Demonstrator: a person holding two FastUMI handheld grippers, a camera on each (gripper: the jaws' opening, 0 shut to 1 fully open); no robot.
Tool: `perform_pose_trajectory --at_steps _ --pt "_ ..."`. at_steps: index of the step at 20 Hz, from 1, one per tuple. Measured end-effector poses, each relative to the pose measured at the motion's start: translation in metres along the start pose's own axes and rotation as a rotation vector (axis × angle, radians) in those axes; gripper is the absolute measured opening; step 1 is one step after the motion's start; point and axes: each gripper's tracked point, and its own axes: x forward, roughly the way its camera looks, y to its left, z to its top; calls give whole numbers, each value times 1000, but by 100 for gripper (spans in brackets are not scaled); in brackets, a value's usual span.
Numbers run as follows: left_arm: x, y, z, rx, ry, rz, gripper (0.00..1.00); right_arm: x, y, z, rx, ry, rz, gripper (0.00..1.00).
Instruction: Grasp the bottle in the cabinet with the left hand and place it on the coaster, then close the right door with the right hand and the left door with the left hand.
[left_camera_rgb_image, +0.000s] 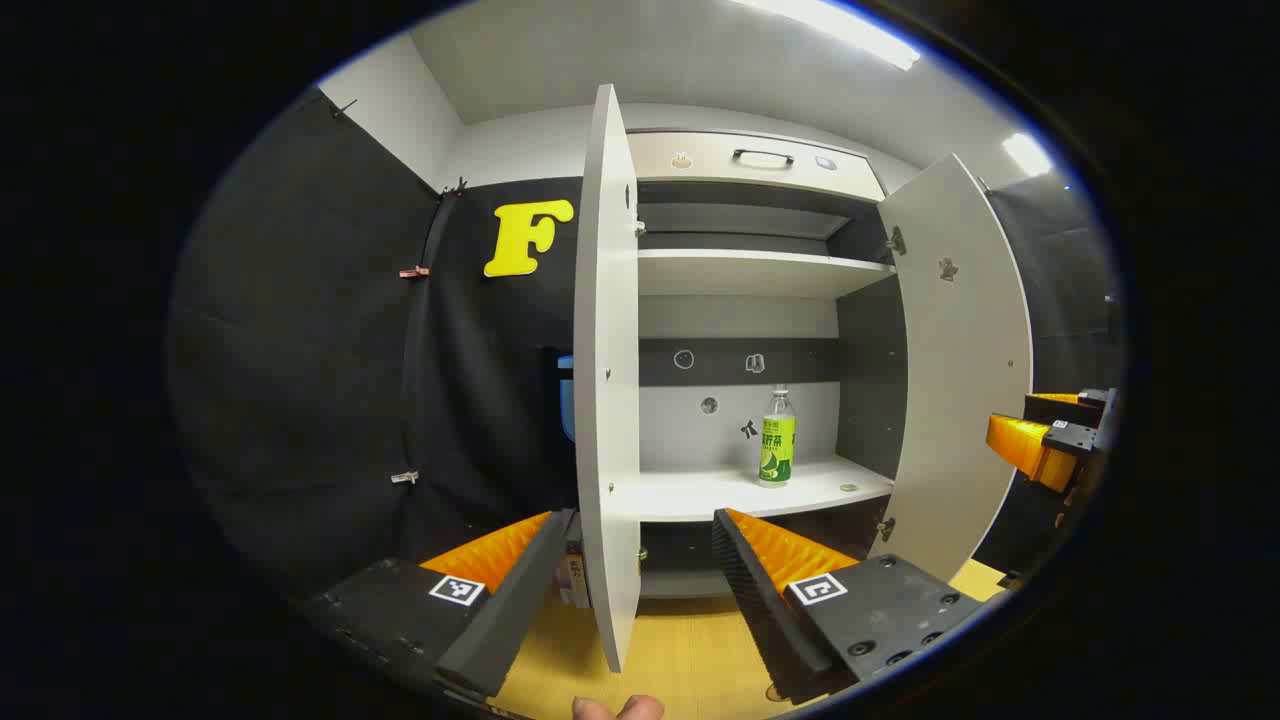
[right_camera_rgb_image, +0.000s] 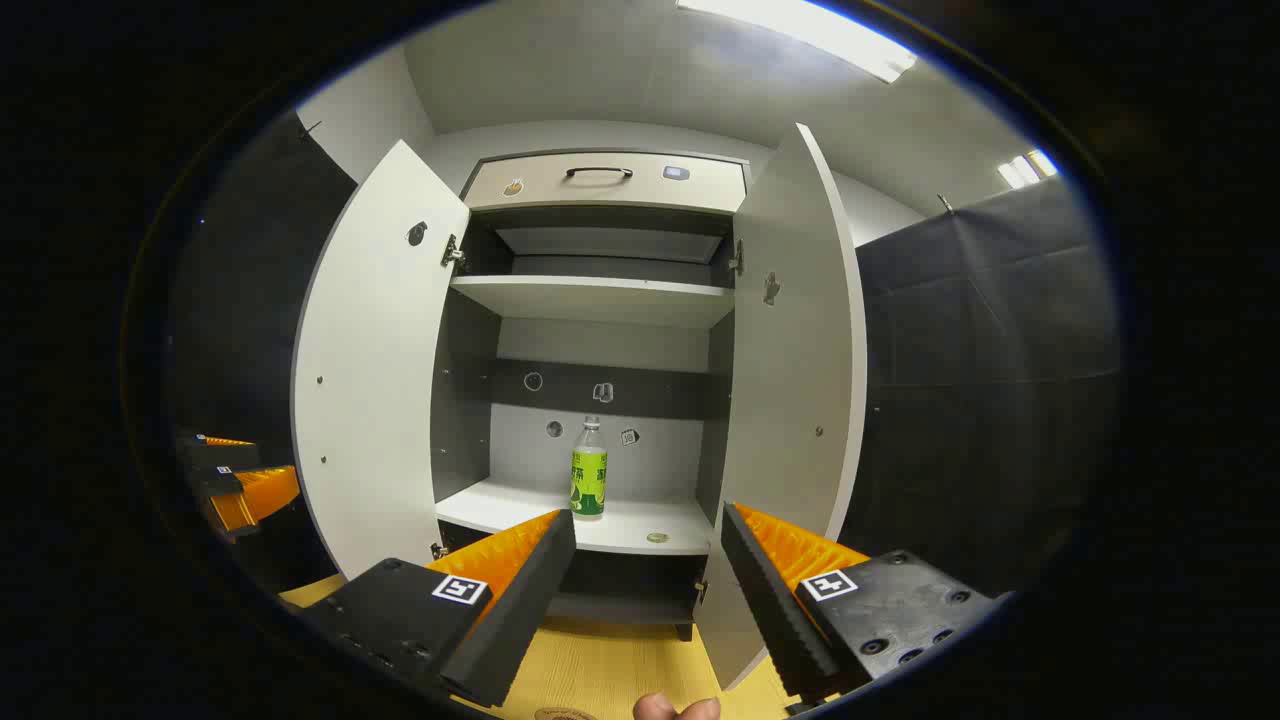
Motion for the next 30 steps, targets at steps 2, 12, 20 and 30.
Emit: perform_pose_trajectory --at_steps 2,12,20,30 --pt "1 -1 0 2 0 -2 95 0 1 0 3 2 2 98" --pt "6 -6 0 2 5 -7 95 4 3 2 3 -3 7 97" --pt "10 -7 -1 5 11 -8 95 5 1 4 5 -11 4 97" --pt "56 -65 -3 7 15 -78 95 2 -18 4 43 -1 2 98"
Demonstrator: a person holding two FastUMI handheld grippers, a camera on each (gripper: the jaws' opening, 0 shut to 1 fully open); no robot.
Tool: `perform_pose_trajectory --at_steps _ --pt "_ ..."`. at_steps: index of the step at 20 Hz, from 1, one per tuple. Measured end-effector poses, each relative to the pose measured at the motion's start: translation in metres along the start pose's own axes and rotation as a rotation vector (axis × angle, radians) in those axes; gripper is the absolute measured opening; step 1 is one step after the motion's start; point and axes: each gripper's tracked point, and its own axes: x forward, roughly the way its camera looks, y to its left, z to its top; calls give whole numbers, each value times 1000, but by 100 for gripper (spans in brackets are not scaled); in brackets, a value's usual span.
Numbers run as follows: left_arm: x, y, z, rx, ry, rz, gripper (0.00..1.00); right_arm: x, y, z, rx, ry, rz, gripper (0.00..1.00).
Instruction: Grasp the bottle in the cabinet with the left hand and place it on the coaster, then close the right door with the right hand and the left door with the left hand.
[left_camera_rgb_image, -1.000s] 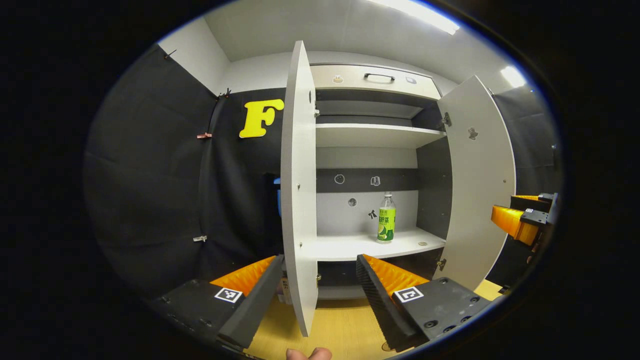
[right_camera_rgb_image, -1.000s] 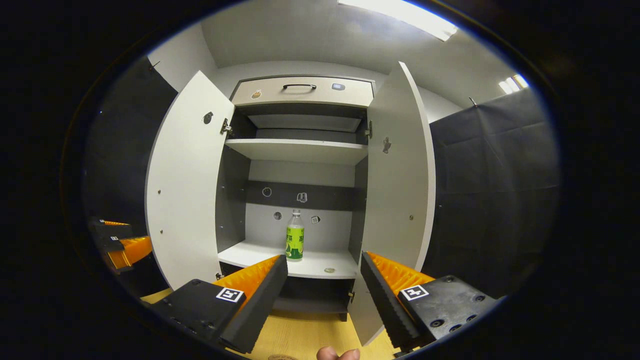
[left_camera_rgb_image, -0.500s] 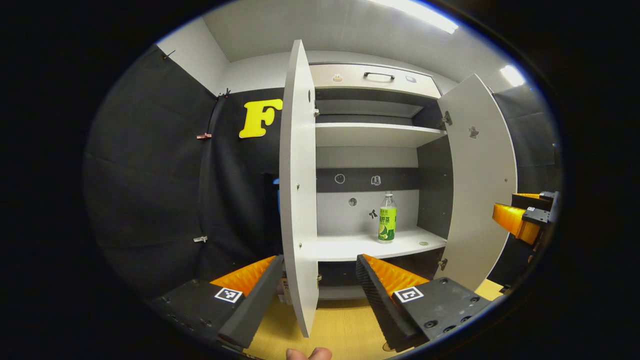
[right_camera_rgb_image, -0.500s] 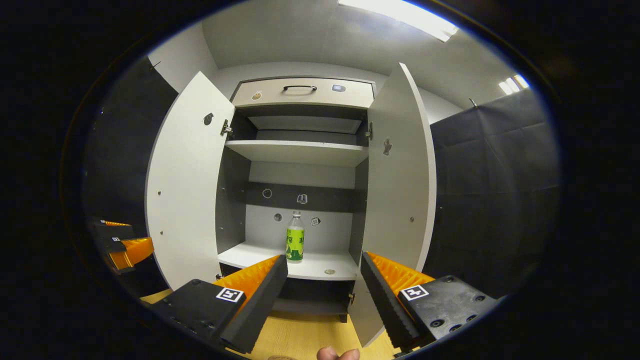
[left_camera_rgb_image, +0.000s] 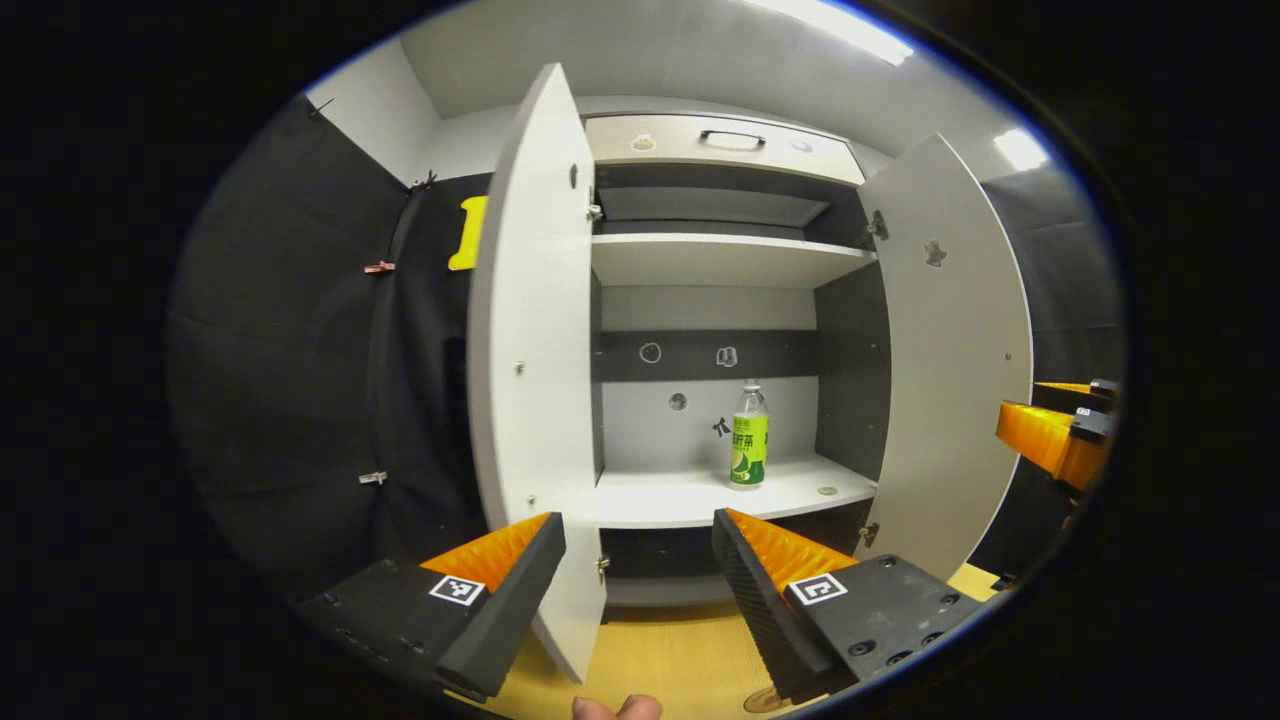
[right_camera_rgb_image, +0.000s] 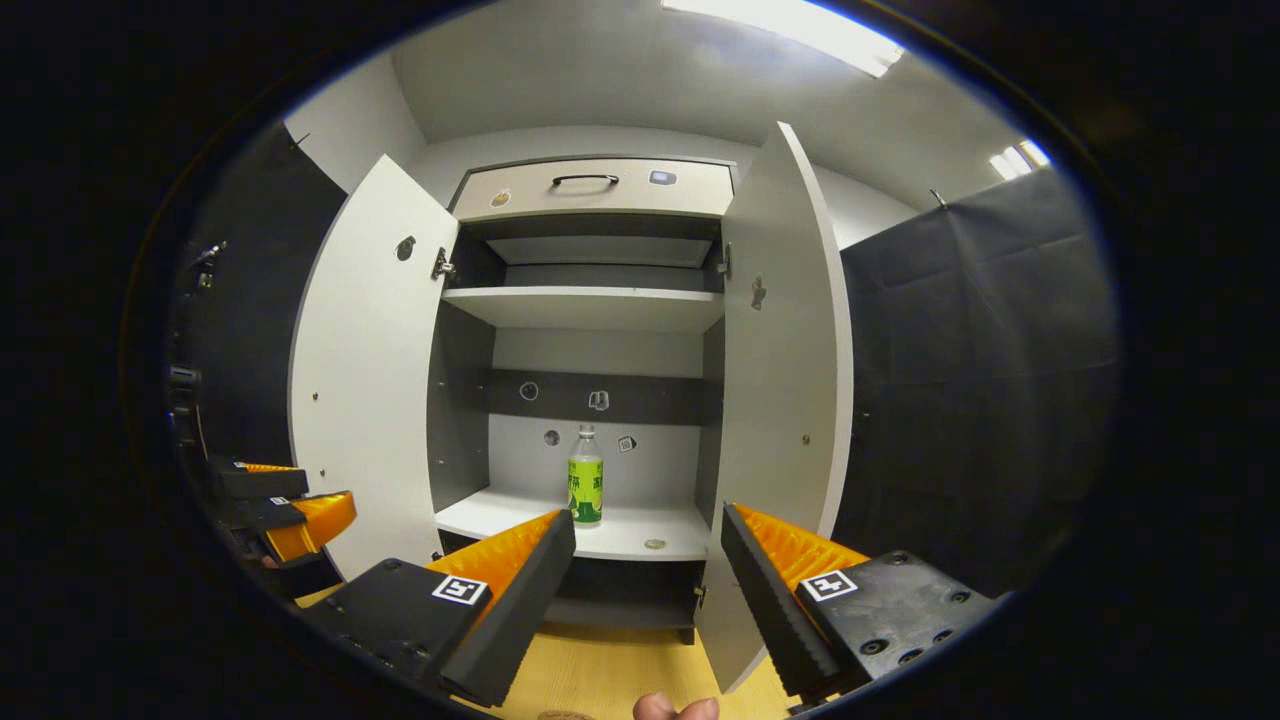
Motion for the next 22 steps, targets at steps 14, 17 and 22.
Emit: perform_pose_trajectory --at_steps 14,17,22 --pt "203 -112 10 -46 -10 -144 94 -5 -50 -11 -15 24 -1 97" --pt "247 -126 5 -49 -14 -150 94 0 -62 -14 -3 35 -8 97" --pt "309 -136 -10 -82 5 -150 95 -3 -85 -20 27 46 -24 98"
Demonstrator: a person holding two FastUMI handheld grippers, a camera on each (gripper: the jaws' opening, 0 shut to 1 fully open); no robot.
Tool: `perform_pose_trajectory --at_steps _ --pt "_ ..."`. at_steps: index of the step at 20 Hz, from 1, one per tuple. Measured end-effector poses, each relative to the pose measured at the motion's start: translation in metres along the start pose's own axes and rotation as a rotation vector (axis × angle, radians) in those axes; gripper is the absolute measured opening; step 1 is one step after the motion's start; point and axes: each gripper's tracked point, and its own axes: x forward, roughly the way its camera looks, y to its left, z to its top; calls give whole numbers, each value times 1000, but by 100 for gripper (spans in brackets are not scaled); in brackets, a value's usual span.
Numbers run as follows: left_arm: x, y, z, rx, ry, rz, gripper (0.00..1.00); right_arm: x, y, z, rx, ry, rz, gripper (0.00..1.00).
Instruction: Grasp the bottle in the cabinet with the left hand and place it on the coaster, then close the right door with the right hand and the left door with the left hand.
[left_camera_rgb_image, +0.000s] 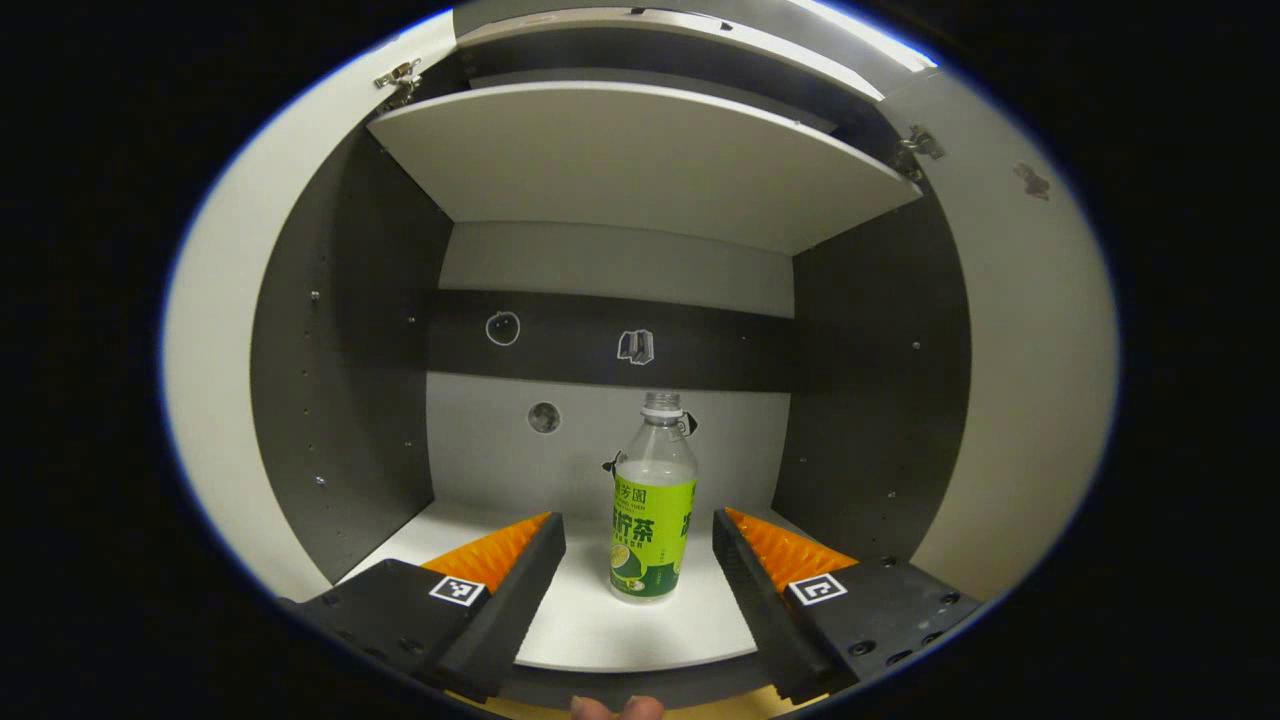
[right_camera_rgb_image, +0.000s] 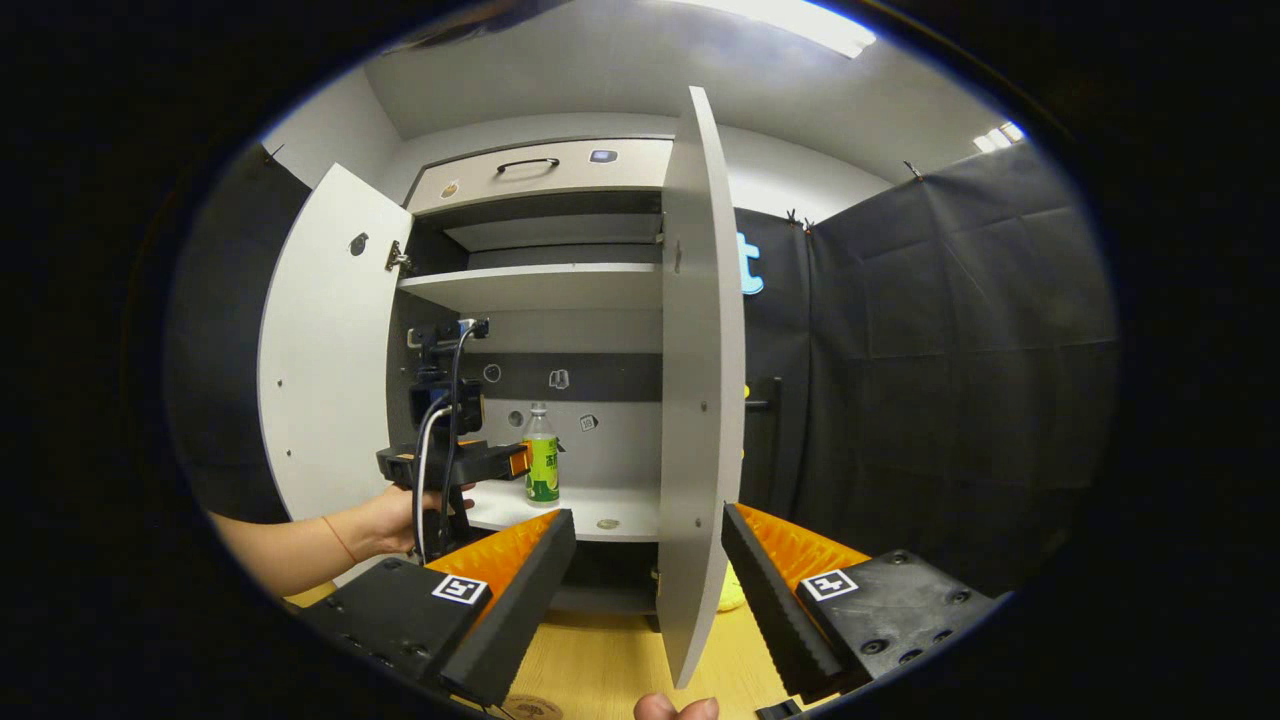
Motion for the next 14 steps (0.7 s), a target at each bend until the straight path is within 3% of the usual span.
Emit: perform_pose_trajectory --at_steps 5,8,14 --pt "48 3 -14 -3 23 10 95 -2 -17 2 -6 -16 -10 98" --pt "67 -1 -18 -10 24 -20 95 -1 -28 -4 -13 -5 -27 98" --pt "98 -7 -20 45 18 -22 95 2 -45 -13 -22 14 -63 98"
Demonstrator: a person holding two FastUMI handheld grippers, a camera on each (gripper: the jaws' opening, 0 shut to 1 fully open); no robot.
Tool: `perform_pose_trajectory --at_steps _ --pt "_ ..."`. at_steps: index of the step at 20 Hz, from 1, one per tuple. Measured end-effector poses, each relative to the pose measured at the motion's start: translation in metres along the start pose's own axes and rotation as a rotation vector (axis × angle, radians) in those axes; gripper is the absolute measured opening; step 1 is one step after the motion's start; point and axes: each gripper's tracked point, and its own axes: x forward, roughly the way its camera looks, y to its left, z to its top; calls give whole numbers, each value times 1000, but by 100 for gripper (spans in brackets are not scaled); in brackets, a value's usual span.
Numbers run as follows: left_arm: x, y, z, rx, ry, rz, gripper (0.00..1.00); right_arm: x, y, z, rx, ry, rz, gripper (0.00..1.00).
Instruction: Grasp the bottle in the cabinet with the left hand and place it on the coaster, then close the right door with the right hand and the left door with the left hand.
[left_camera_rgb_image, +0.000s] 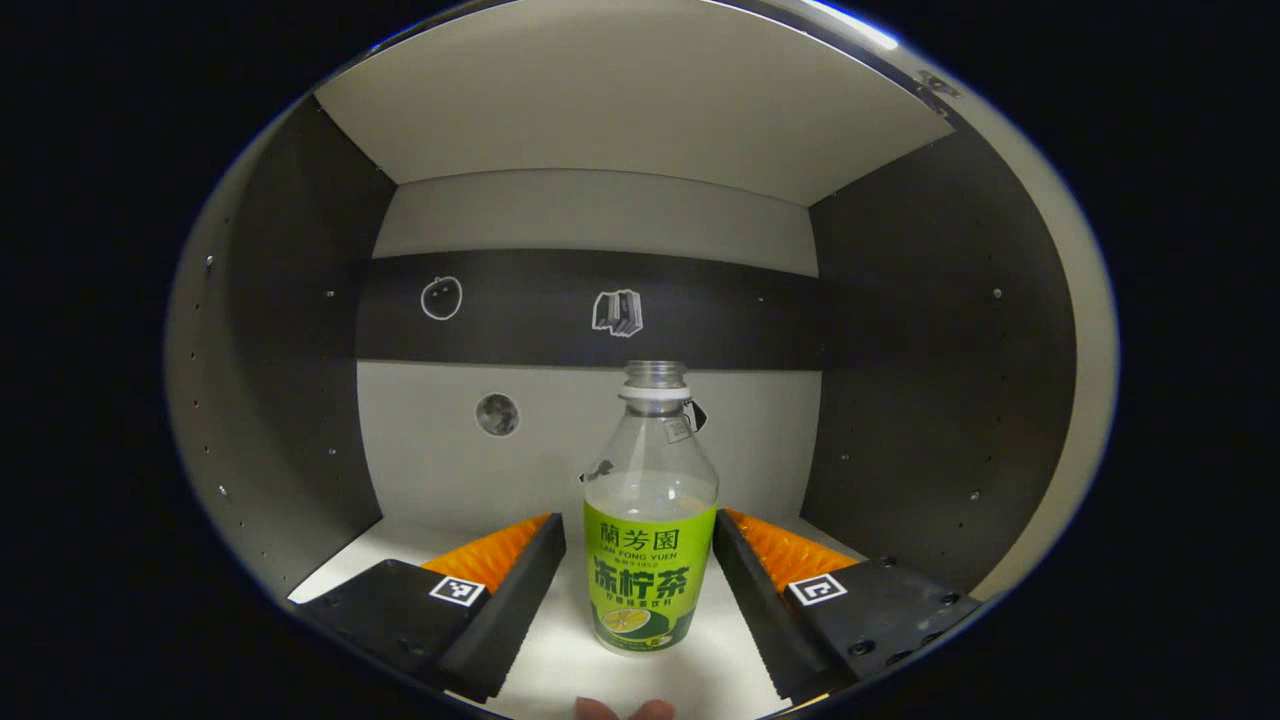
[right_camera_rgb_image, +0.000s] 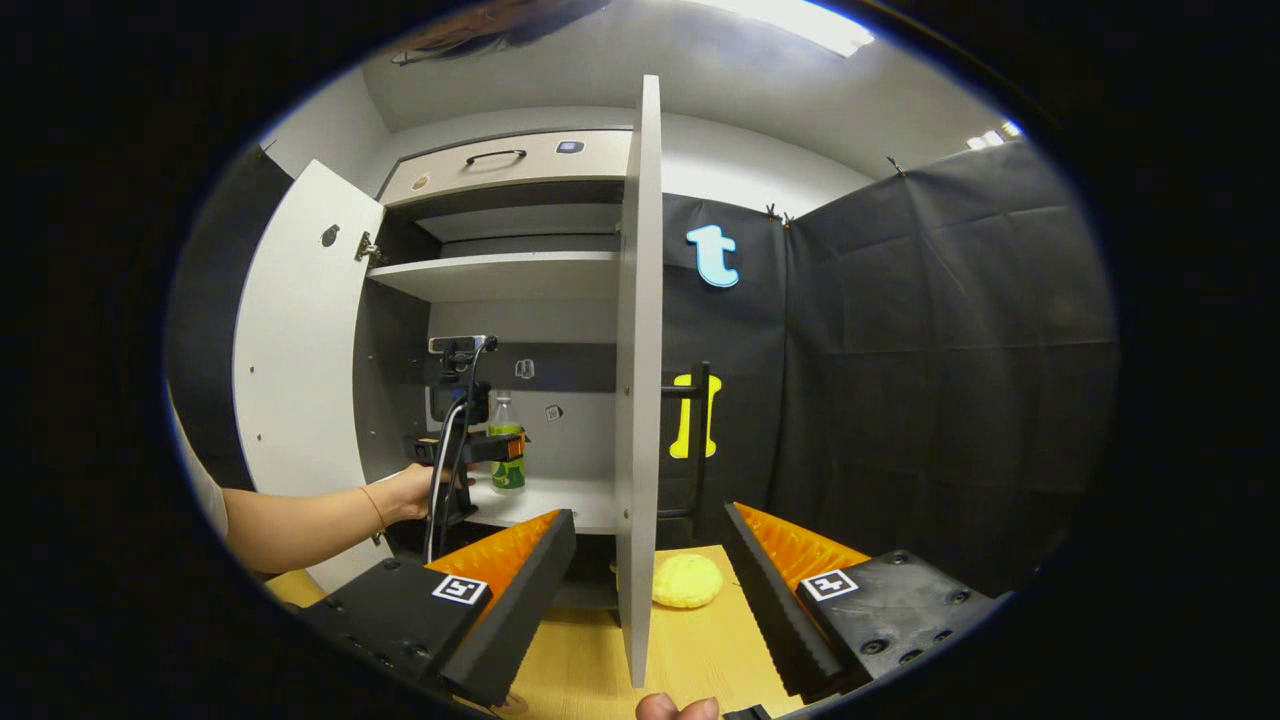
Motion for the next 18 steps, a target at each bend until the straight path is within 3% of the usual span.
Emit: perform_pose_trajectory --at_steps 4,5,9,14,18 --pt "18 -1 0 -10 -1 -5 92 3 -4 -3 -9 4 -11 98" --pt "15 -2 0 -6 0 -12 79 3 -4 -3 -16 4 -12 98" --pt "0 -1 14 -9 -21 -18 77 3 -2 -1 -21 -8 -8 98" --pt "-51 1 36 -40 -58 -36 77 -1 9 4 -4 -24 13 98" --pt "-107 1 46 -7 -88 -59 77 -3 17 5 15 -19 18 98"
